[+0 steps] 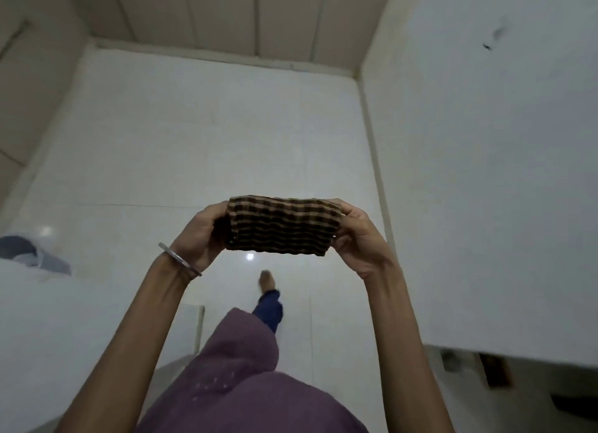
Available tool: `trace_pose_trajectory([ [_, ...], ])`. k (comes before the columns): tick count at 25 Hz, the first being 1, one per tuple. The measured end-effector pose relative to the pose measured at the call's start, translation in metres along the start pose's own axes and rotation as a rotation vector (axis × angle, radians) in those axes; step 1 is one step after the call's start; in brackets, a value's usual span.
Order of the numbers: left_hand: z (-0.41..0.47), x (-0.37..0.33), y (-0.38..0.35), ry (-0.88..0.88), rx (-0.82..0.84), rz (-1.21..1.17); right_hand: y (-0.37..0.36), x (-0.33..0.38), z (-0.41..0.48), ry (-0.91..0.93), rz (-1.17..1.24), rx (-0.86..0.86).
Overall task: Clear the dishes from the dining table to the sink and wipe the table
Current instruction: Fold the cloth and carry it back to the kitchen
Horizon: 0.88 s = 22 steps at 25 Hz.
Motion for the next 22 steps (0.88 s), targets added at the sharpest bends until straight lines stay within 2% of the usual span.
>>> trace_pose_trajectory([
  [5,0.103,-0.083,0.058,-0.143,-0.051,-0.012,-0.002,0.071,0.168,-0.045,-0.118,0.124],
  [10,0.154,-0.151,0.135,-0.273,-0.149,-0.034,-0.046,0.114,0.314,-0.158,-0.220,0.255],
  [13,0.169,-0.174,0.187,-0.351,-0.253,-0.157,-0.085,0.115,0.396,-0.283,-0.216,0.375],
  [16,0.182,-0.191,0.238,-0.366,-0.380,-0.329,-0.131,0.107,0.472,-0.418,-0.320,0.399],
  [19,0.191,-0.205,0.290,-0.365,-0.600,-0.604,-0.194,0.095,0.551,-0.536,-0.343,0.453],
  [22,0.181,-0.217,0.339,-0.457,-0.773,-0.822,-0.274,0.078,0.614,-0.616,-0.285,0.558],
])
Point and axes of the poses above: each hand's wrist, its own z-axis towards the middle knuckle, its own y-axis out of the back of the hand, x = y × z, the point moved 4 cm from there along z, towards the middle knuckle, and after that the axes turned 4 degrees about x, right-handed, at the moved point
